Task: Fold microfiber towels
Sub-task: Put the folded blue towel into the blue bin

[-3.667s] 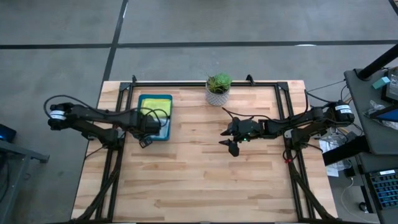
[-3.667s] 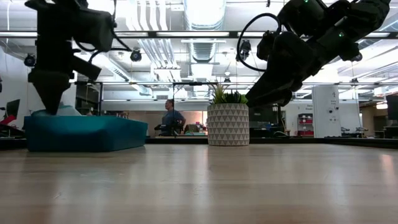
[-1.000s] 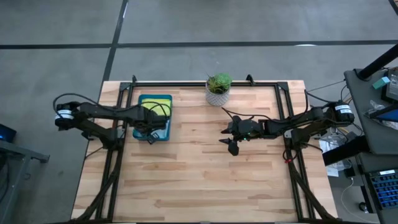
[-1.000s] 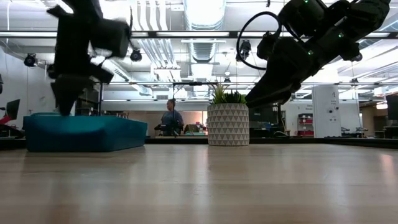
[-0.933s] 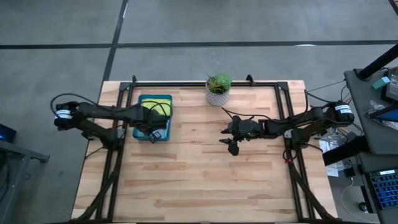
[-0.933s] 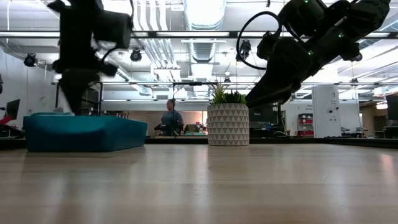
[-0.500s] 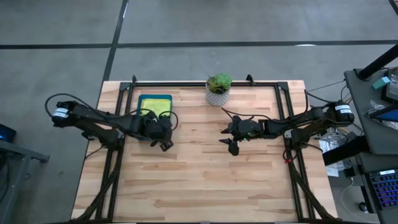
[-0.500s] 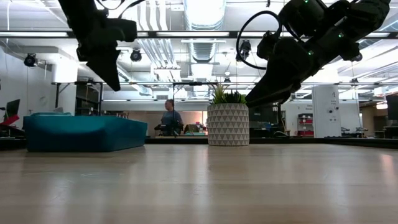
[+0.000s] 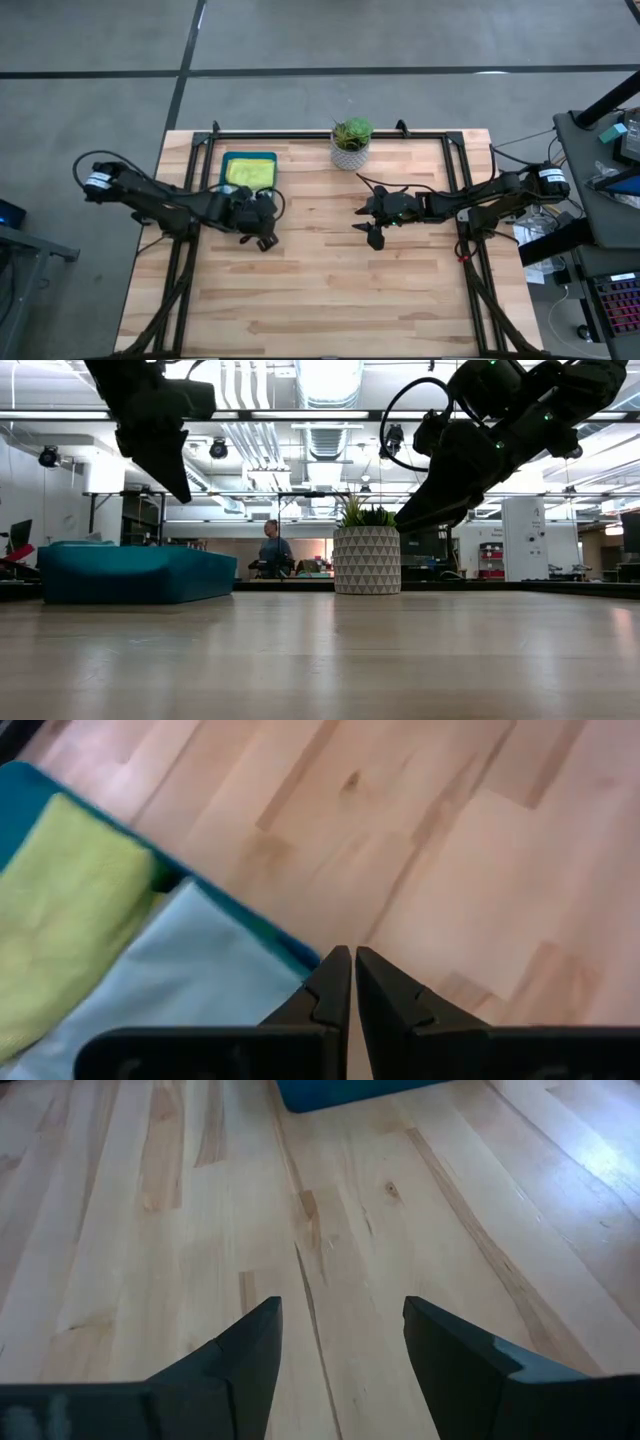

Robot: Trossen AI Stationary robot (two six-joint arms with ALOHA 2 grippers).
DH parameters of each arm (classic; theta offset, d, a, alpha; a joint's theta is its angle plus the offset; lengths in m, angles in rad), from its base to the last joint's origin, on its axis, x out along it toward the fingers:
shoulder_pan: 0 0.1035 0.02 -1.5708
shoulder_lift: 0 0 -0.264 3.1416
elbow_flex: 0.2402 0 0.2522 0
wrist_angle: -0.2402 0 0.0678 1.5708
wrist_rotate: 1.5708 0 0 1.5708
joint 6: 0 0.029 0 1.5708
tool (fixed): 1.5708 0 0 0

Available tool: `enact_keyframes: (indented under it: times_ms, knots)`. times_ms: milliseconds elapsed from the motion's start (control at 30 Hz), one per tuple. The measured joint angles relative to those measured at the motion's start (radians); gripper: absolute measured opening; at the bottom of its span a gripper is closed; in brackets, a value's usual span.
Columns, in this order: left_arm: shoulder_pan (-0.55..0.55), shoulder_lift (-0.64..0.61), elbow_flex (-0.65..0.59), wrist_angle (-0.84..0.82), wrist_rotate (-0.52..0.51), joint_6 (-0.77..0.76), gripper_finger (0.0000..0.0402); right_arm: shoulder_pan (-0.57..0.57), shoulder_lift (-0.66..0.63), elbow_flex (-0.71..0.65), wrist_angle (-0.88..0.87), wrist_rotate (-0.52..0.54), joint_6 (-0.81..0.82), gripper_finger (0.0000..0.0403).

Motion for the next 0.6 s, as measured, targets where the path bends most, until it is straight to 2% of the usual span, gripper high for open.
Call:
enact_keyframes:
  times_ms: [300, 600]
  knots:
    - [-0.073, 0.001, -0.061, 0.139, 0.001, -0.015, 0.0006, 0.000, 0.000, 0.000, 0.000, 0.000, -0.002, 0.0199]
    - [-0.079, 0.009, -0.095, 0.161, 0.001, -0.077, 0.0006, 0.000, 0.000, 0.000, 0.000, 0.000, -0.009, 0.0199]
